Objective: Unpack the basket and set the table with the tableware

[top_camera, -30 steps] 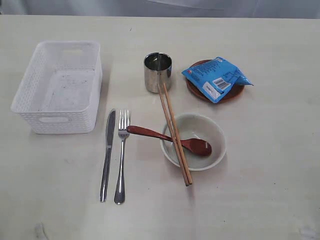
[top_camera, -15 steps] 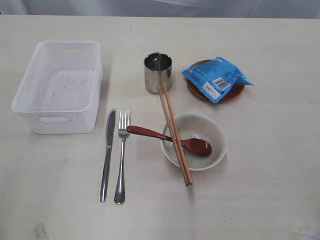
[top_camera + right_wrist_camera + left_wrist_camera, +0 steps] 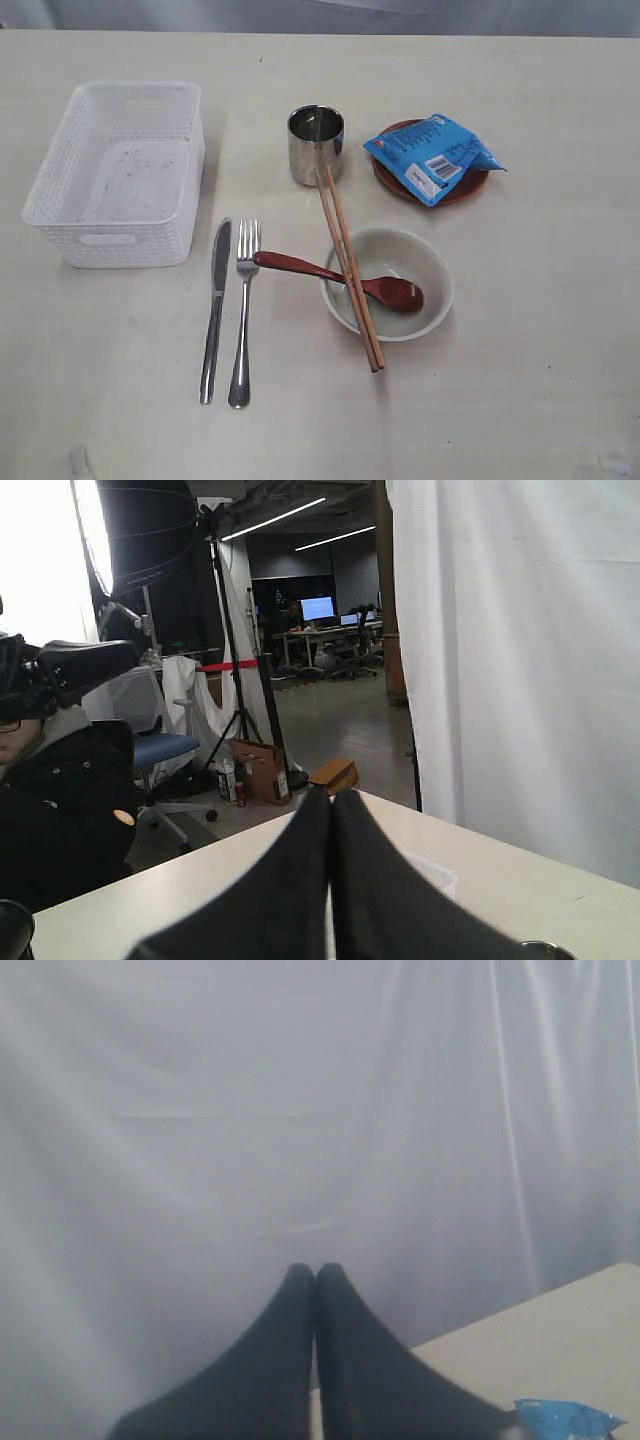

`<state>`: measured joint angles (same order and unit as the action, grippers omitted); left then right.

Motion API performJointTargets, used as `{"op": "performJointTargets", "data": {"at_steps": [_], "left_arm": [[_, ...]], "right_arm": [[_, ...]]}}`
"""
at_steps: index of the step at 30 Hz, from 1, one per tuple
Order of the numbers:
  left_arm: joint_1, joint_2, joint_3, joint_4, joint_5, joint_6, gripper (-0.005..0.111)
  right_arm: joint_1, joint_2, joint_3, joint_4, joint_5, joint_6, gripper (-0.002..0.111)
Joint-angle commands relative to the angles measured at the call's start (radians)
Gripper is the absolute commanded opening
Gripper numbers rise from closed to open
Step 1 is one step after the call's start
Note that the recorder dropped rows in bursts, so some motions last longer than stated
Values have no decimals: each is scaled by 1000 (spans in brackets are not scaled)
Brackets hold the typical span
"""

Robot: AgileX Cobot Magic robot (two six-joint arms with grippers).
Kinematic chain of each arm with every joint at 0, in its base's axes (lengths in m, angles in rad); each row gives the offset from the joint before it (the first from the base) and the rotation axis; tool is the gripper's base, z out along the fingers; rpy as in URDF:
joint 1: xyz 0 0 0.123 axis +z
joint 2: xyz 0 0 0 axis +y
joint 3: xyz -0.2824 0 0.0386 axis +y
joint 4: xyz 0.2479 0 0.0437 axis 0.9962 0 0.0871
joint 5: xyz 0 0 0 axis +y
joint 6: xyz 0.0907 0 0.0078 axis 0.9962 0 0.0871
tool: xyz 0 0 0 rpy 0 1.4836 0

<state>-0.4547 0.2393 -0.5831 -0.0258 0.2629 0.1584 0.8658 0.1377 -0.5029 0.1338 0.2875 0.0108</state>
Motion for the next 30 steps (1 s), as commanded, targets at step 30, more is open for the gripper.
{"op": "performJointTargets", "data": {"at_steps": [30], "left_arm": [[375, -239, 583, 126, -225, -312, 0]], "right_arm": [[0, -5, 2, -5, 3, 1, 0]]}}
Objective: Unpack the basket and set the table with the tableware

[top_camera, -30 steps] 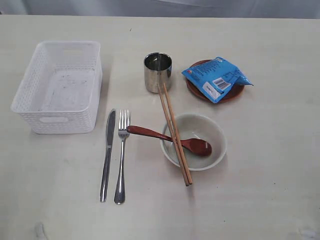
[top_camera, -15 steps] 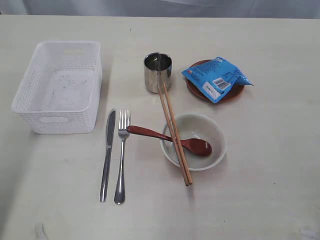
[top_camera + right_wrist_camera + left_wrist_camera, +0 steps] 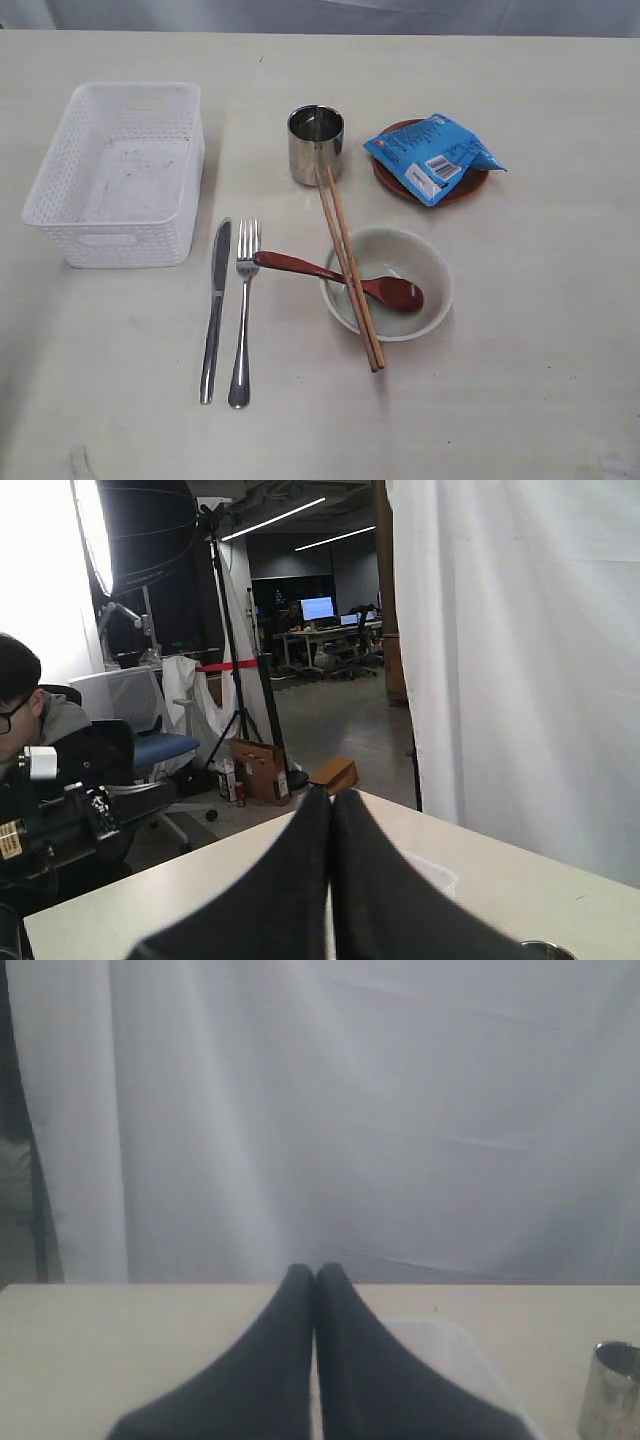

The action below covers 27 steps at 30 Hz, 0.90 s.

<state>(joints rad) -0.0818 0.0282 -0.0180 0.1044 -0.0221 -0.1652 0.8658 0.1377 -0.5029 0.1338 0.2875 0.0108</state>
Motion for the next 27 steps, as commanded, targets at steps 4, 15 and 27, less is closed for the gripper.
{"op": "performJointTargets", "data": {"at_steps": [4, 15, 27], "left_arm": [[0, -28, 18, -7, 143, 73, 0], [0, -28, 18, -34, 258, 136, 0], [-22, -28, 18, -48, 342, 143, 0]], "right_arm": [[0, -5, 2, -5, 6, 0, 0], [0, -5, 2, -5, 6, 0, 0], [0, -5, 2, -5, 6, 0, 0]]}}
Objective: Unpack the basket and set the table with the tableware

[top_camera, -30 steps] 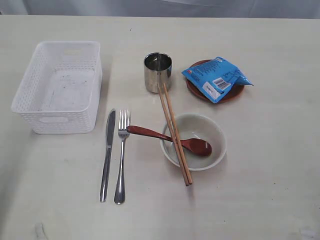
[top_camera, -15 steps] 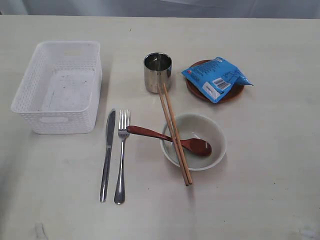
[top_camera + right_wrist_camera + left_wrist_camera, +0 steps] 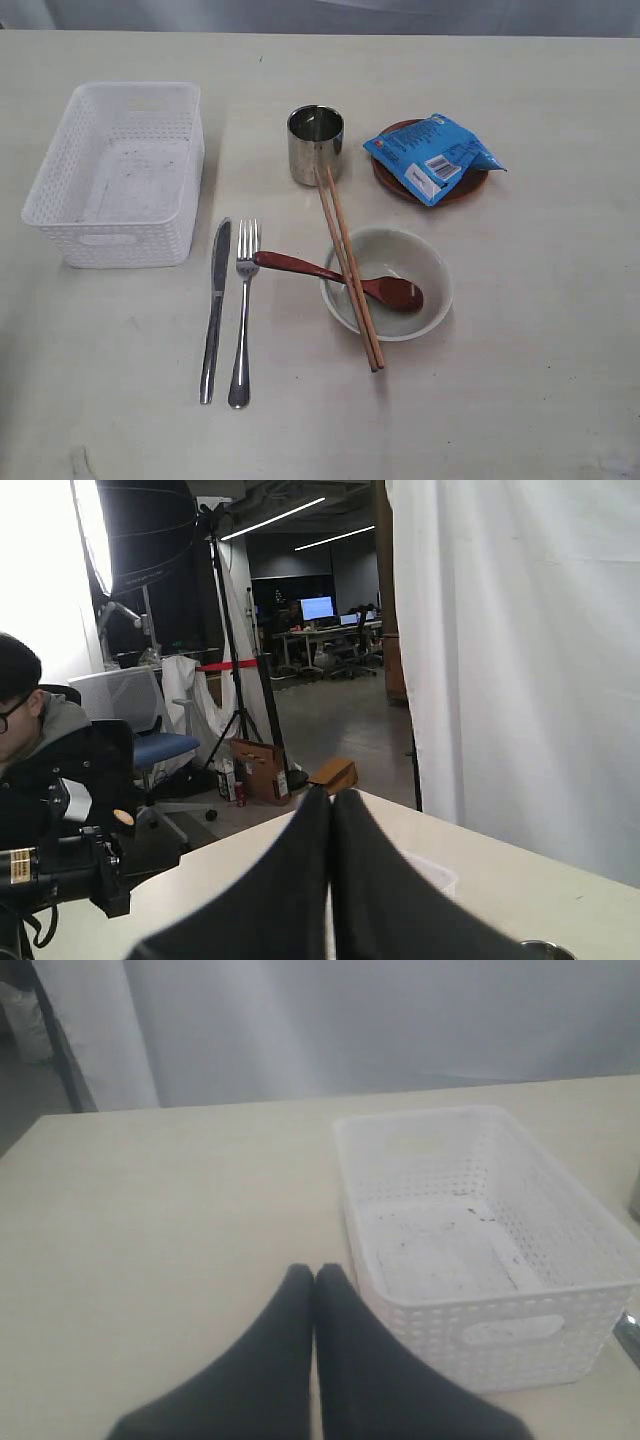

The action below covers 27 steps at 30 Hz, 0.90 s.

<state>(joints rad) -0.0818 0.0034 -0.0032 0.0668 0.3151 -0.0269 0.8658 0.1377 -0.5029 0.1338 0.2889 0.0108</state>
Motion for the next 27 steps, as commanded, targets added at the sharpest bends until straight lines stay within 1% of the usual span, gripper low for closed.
{"op": "performJointTargets", "data": {"at_steps": [1, 3, 6, 27], "left_arm": [[-34, -3, 3, -11, 5, 5, 0], [-58, -3, 3, -11, 5, 5, 0], [-71, -3, 3, -11, 5, 5, 0], [-71, -3, 3, -11, 5, 5, 0]], "right_arm": [[0, -5, 2, -5, 5, 0, 0], [0, -5, 2, -5, 5, 0, 0], [0, -5, 2, -5, 5, 0, 0], [0, -5, 2, -5, 5, 0, 0]]}}
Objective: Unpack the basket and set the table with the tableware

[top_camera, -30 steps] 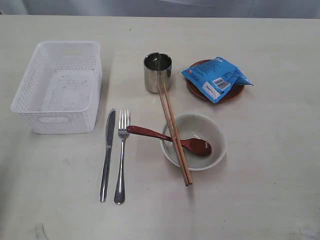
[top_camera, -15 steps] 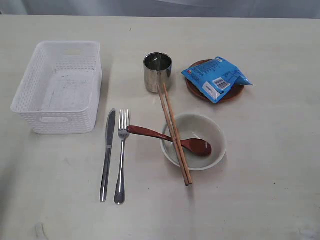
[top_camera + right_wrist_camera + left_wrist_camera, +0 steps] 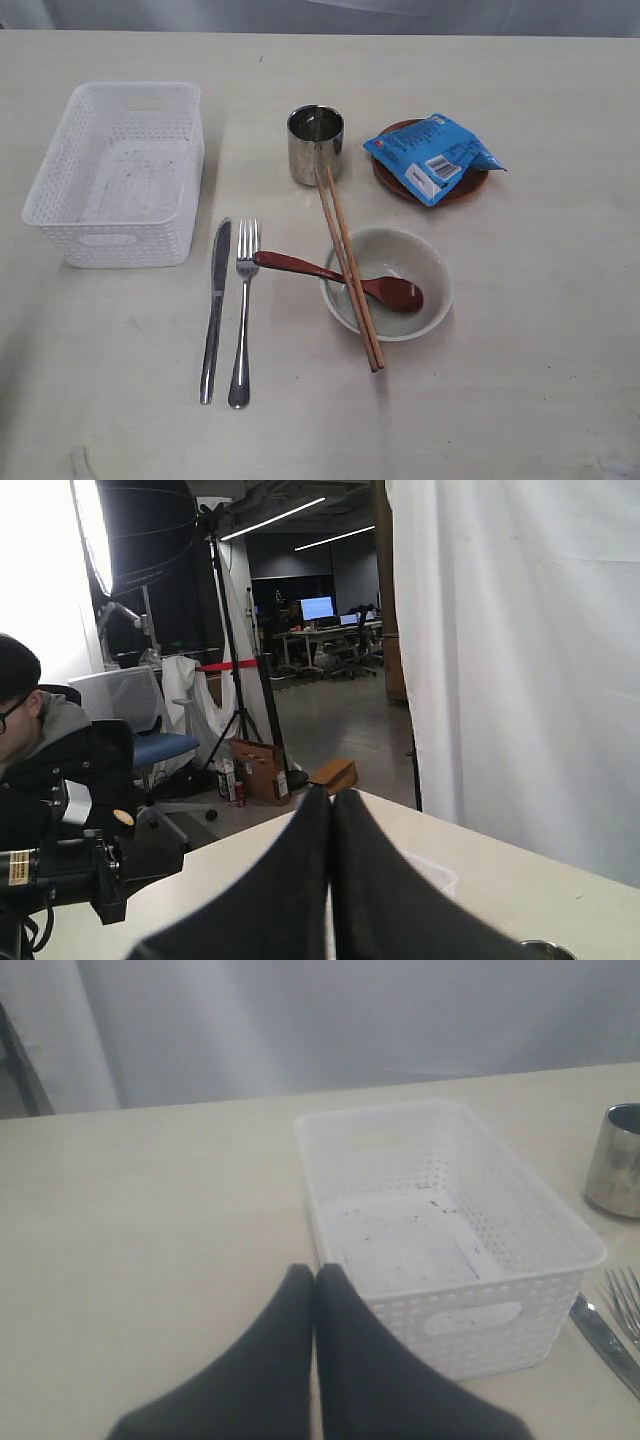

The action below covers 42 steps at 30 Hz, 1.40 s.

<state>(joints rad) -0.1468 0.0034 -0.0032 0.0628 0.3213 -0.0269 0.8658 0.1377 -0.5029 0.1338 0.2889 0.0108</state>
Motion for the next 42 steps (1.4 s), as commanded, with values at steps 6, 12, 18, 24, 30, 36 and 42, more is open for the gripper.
{"op": "performJointTargets", "data": {"at_steps": [6, 12, 18, 24, 30, 36, 42], "left_arm": [[-6, -3, 3, -7, -1, 5, 0], [-6, -3, 3, -7, -1, 5, 0], [-6, -3, 3, -7, -1, 5, 0], [-6, -3, 3, -7, -1, 5, 0], [-6, -3, 3, -7, -1, 5, 0], [-6, -3, 3, -7, -1, 5, 0], [-6, -3, 3, -7, -1, 5, 0]], "right_arm": [[0, -5, 2, -5, 5, 0, 0], [0, -5, 4, -3, 4, 0, 0], [-21, -5, 4, -110, -7, -41, 0], [-212, -5, 4, -147, -26, -67, 0], [-510, -5, 4, -161, -75, -114, 0], [-706, -9, 48, -161, -164, -112, 0], [-724, -63, 201, -167, -282, -112, 0]]}}
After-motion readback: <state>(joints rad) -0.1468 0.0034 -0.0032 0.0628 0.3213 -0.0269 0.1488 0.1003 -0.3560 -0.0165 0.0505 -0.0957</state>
